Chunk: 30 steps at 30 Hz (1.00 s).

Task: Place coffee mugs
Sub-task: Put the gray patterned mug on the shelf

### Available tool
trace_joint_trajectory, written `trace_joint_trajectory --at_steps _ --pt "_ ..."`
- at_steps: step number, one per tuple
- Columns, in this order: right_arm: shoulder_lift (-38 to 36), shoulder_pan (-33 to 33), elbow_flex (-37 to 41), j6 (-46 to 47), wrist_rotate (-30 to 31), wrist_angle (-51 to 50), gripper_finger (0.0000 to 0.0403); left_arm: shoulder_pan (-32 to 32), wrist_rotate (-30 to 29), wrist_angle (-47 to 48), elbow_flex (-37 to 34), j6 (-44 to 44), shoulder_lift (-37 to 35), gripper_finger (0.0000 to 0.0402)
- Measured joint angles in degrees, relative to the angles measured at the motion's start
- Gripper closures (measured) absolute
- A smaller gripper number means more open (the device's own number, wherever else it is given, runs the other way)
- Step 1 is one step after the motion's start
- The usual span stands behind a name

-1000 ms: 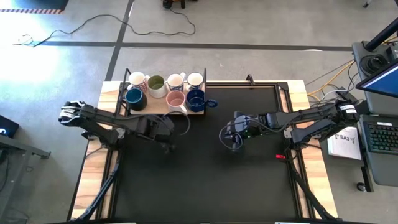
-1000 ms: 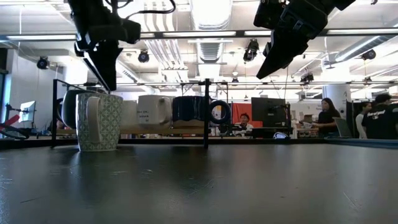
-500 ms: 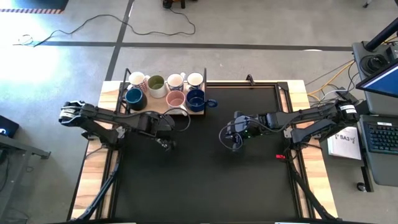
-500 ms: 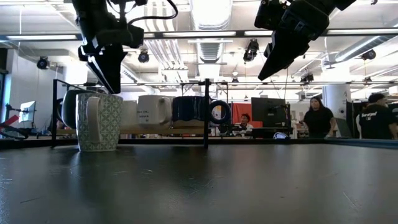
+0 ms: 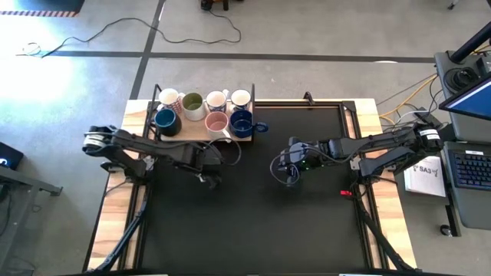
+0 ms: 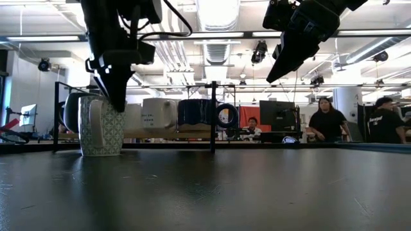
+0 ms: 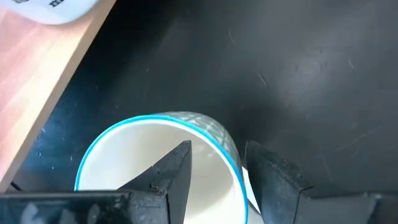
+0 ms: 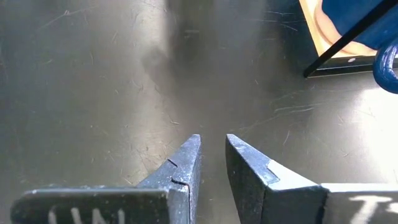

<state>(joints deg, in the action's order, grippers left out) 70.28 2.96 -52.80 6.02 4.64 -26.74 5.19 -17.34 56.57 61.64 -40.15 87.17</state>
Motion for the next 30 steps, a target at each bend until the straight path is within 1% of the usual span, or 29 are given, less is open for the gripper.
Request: trace_joint_trajectory --at_steps 2,4,10,12,17,21,23,27,30 --pt "0.0 0.0 0.0 0.0 -0.02 0.0 0.0337 0.0 -0.02 -0.06 0.2 0.84 0.38 0.0275" --pt "0.0 0.02 0.0 0.0 -0.02 -0.02 0.0337 0.0 0.0 0.01 0.2 1.65 0.37 0.0291" --pt "0.0 0.01 0.0 -0.01 0.0 -0.01 0.0337 -0.07 0.63 0.35 0.2 2.47 -0.01 0.0374" --pt "0.0 0.02 0.0 -0.11 0.0 -0.02 0.0337 -0.09 1.34 -0.04 0.2 3.04 -0.01 0.0392" --pt "0.0 0.0 0.0 -0.68 0.01 0.0 0.0337 -0.25 1.88 0.68 0.24 4.29 -0.32 0.0387" --pt "0.0 0.02 0.0 -0.66 0.0 0.0 0.0337 -1.01 1.42 6.84 2.79 4.84 -0.49 0.0395" --pt "0.0 0.02 0.0 -0.63 0.02 0.0 0.0337 -1.22 -0.2 9.5 4.89 5.06 -0.51 0.0396" --pt "0.0 0.02 0.0 -0.57 0.02 0.0 0.0337 -1.66 -5.63 12.86 7.85 5.42 -0.72 0.0392" --pt "0.0 0.02 0.0 -0.61 0.02 -0.02 0.0337 -2.71 -7.08 13.86 9.17 6.46 -0.73 0.0392"
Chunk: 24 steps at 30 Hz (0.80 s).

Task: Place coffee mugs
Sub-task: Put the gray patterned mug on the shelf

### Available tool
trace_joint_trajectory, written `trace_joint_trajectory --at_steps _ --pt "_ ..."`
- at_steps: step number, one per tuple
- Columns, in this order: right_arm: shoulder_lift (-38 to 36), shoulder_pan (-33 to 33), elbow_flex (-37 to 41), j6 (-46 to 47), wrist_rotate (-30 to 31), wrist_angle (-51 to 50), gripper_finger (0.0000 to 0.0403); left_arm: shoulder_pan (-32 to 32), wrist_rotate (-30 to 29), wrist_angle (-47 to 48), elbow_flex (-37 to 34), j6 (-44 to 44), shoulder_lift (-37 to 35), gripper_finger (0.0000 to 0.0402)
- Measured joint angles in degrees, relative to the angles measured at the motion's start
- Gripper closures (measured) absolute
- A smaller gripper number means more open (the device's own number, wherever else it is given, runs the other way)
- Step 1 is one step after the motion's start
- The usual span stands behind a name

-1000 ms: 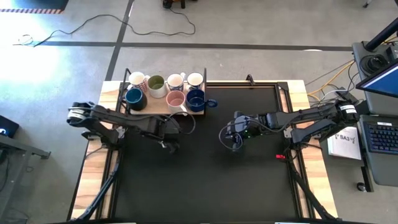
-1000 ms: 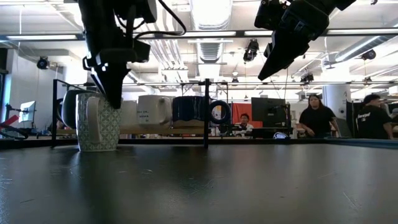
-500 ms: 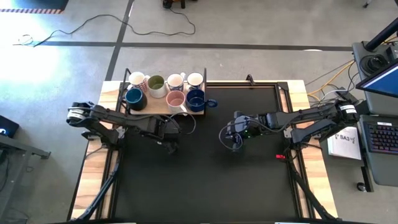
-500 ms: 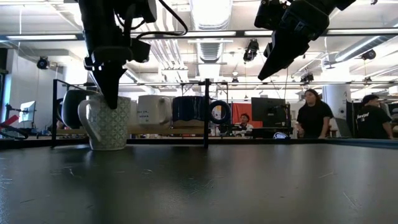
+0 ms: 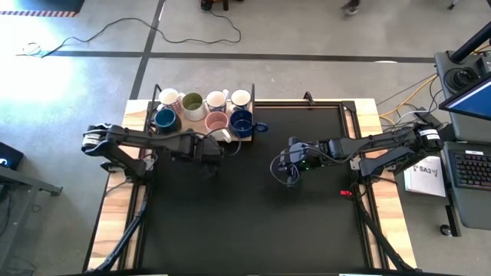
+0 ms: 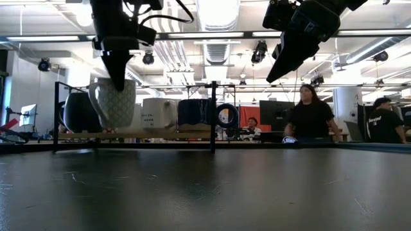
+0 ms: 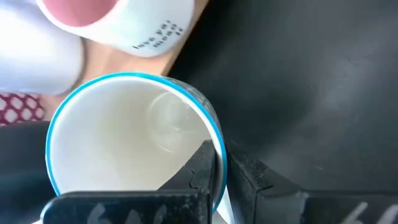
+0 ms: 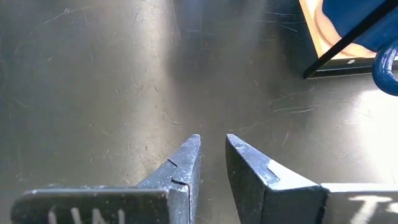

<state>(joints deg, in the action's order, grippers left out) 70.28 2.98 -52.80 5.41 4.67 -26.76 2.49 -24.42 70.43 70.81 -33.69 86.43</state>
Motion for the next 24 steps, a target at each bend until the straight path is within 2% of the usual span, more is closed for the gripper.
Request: trace_joint_trajectory --at_steps 8,18,24 --pt "0.0 -0.02 0.0 0.15 0.0 -0.59 0.0337 -6.14 -0.34 0.39 1.06 4.61 -0.47 0.0392" --pt "0.0 -0.02 0.0 -0.04 0.0 -2.56 0.0337 -13.32 -0.56 -2.12 -1.36 7.95 -4.19 0.0392" --pt "0.0 -0.02 0.0 -0.96 0.0 -2.56 0.0337 -16.93 1.36 -4.3 -1.5 11.77 -4.39 0.0392"
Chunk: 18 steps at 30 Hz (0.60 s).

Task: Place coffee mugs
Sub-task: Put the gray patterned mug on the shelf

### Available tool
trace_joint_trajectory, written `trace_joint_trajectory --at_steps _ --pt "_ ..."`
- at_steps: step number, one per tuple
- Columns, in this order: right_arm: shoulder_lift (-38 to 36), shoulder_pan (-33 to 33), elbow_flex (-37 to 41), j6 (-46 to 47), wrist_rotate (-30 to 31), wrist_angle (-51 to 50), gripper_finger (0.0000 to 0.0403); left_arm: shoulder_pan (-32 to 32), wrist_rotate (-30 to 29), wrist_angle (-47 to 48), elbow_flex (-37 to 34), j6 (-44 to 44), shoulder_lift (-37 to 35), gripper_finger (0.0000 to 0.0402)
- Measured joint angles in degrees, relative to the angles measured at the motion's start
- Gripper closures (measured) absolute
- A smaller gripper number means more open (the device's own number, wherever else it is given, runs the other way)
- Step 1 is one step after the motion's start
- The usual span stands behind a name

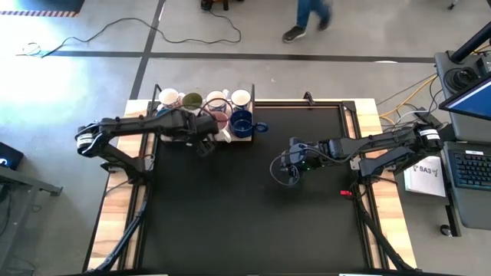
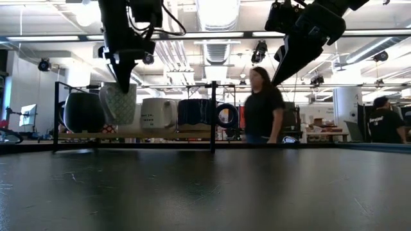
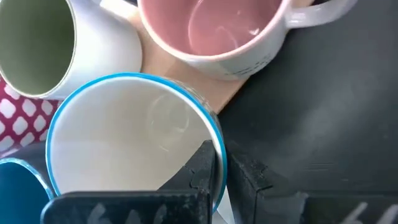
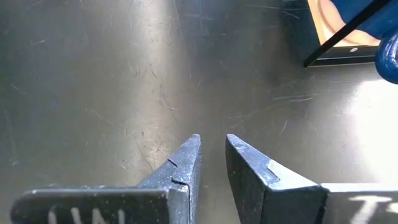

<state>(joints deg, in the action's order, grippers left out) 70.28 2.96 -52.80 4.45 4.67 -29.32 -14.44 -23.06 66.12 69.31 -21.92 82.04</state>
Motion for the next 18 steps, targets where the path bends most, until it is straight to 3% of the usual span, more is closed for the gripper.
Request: trace_joint_trajectory --at_steps 18 --pt "0.0 0.01 0.0 -1.85 0.0 -0.04 0.0337 -4.82 0.08 -3.05 -0.14 3.67 0.31 0.0382"
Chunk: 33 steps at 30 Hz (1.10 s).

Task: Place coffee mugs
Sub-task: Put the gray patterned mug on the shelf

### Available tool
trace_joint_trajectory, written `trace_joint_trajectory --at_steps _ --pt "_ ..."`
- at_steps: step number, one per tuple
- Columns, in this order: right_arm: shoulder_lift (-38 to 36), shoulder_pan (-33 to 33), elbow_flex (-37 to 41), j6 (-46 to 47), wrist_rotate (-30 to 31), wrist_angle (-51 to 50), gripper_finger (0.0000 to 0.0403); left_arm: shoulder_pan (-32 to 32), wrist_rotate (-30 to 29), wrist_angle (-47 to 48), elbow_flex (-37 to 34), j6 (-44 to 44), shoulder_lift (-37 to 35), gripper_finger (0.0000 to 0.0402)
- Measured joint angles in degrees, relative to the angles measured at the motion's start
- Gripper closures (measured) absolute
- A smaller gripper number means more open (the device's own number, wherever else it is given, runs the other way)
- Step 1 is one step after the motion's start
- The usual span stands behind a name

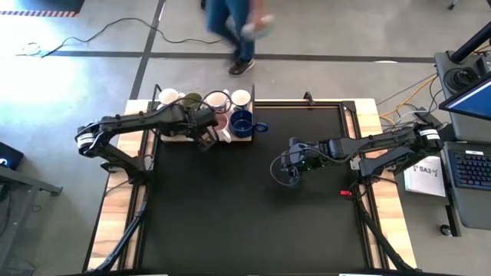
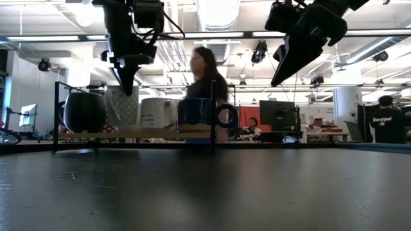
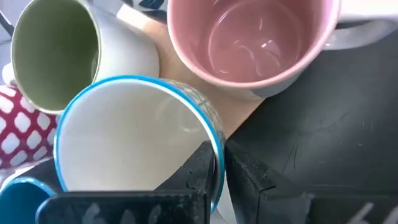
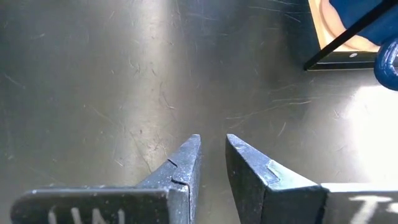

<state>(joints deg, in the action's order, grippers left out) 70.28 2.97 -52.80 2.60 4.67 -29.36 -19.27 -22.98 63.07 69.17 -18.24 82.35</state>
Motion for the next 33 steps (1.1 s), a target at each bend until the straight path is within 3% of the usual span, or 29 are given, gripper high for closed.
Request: trace_joint_trajectory --at_steps 33 --pt "0.0 -0.01 0.0 -0.03 0.0 0.02 0.0337 -2.37 1.2 -2.05 -2.6 3.41 0.07 0.0379"
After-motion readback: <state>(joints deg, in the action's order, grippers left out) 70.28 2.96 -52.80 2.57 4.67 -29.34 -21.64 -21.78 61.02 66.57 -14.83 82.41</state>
